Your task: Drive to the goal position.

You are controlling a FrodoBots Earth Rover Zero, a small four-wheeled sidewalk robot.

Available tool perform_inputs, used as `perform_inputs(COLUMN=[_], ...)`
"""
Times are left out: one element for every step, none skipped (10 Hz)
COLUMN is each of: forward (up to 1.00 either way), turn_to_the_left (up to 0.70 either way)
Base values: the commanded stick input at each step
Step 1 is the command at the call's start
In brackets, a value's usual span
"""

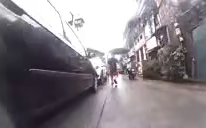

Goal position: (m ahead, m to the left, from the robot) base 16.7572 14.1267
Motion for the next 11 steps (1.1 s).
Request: perform_inputs(forward=[0.99,0.99,0.99,0.99,0.99,0.99,0.99,0.97,0.92,0.0,0.0], turn_to_the_left=[-0.33,-0.01,0.0,0.0,0.0,0.0,0.0,-0.38,-0.37,0.0,0.0])
